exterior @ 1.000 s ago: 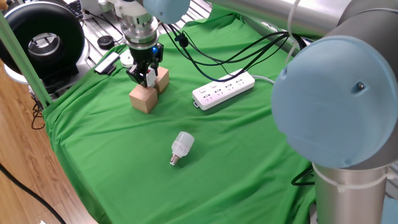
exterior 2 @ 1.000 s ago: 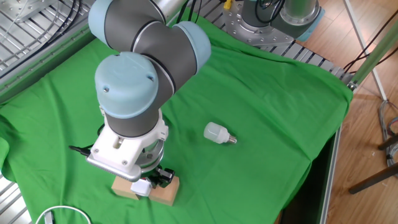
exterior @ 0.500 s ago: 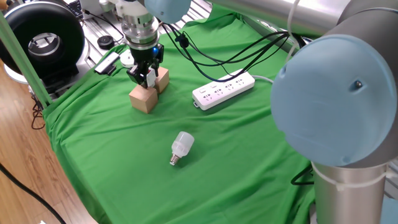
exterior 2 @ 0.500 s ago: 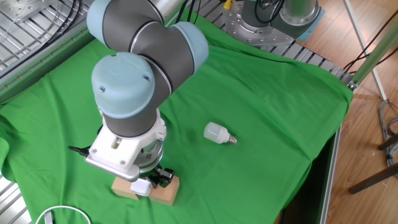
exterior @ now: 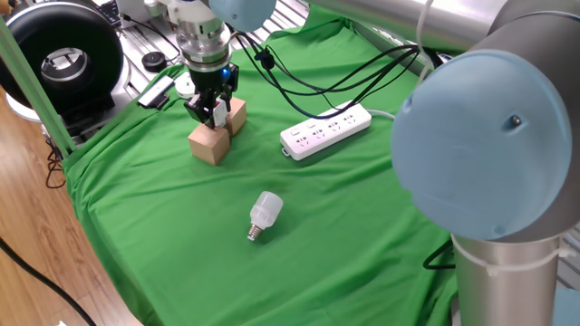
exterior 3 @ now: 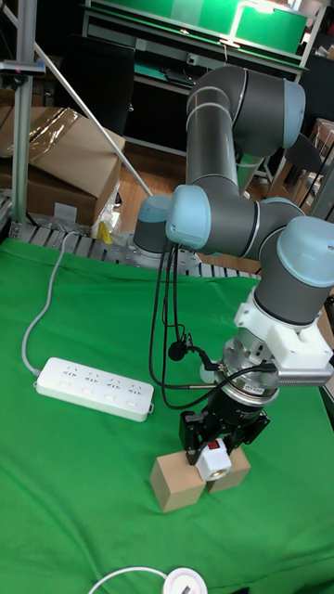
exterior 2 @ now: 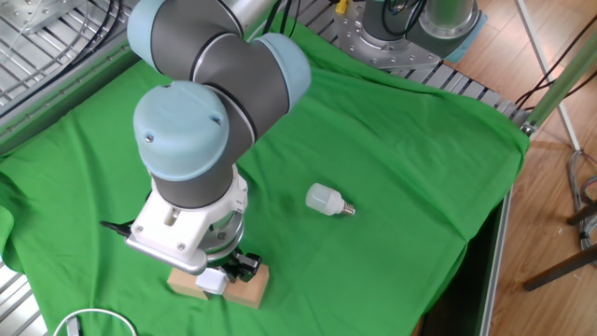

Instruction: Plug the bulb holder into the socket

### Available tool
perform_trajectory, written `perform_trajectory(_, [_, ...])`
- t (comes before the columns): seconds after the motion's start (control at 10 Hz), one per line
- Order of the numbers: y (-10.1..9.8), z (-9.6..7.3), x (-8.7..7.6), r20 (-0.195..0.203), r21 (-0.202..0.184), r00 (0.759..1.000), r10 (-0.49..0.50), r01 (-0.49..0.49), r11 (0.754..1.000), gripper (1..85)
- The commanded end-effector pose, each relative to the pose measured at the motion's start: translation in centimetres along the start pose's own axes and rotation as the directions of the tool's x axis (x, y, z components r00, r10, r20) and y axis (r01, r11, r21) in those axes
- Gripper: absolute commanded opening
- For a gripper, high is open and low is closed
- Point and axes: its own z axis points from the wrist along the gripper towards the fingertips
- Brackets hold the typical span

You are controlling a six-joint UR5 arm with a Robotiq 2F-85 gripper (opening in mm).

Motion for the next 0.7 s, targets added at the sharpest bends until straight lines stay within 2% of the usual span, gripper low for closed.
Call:
perform_trajectory(0.0, [-0.03, -0.37, -0.22, -0.012, -0.009, 1.000, 0.010, -0.010, 1.000, 52.3])
perform_trajectory(0.6, [0.06, 0.00, -0.19, -0.026, -0.008, 0.999, 0.027, -0.027, 1.000, 52.3])
